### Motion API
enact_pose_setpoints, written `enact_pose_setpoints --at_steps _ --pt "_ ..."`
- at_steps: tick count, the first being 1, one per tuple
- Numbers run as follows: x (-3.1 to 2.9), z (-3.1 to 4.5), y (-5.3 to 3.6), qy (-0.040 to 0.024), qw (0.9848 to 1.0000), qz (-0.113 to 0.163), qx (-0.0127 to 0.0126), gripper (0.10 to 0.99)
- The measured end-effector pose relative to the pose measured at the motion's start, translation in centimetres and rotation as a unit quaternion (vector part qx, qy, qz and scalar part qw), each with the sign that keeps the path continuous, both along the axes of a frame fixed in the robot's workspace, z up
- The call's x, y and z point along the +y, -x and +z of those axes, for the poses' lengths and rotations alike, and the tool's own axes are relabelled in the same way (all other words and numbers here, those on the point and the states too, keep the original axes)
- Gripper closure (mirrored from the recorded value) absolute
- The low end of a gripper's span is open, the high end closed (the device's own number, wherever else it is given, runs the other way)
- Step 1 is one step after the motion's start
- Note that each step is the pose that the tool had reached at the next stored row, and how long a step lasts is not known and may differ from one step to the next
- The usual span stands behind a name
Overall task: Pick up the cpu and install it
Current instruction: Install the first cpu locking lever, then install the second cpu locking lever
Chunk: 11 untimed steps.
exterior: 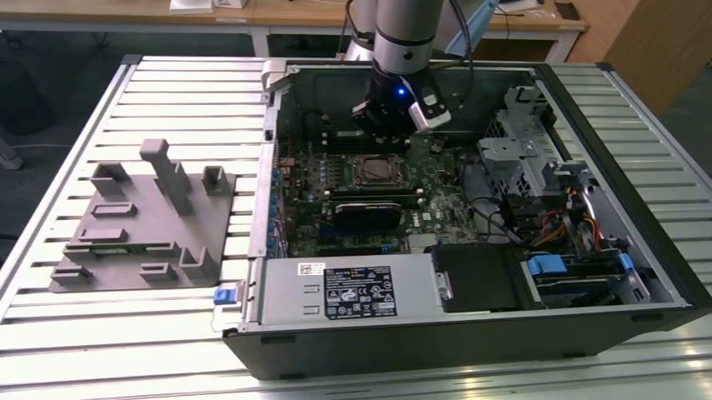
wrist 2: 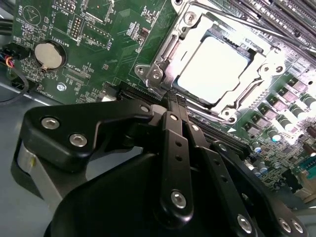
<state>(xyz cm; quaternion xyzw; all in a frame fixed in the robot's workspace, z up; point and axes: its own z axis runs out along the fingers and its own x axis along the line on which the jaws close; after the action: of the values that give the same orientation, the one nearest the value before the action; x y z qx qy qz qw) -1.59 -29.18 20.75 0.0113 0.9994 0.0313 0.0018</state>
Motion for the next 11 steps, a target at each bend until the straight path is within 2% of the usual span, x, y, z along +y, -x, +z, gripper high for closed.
enact_pose_setpoints --at_steps 11 --pt "-0.33 0.00 -0.18 0.0001 1.0000 0.000 0.0000 0.980"
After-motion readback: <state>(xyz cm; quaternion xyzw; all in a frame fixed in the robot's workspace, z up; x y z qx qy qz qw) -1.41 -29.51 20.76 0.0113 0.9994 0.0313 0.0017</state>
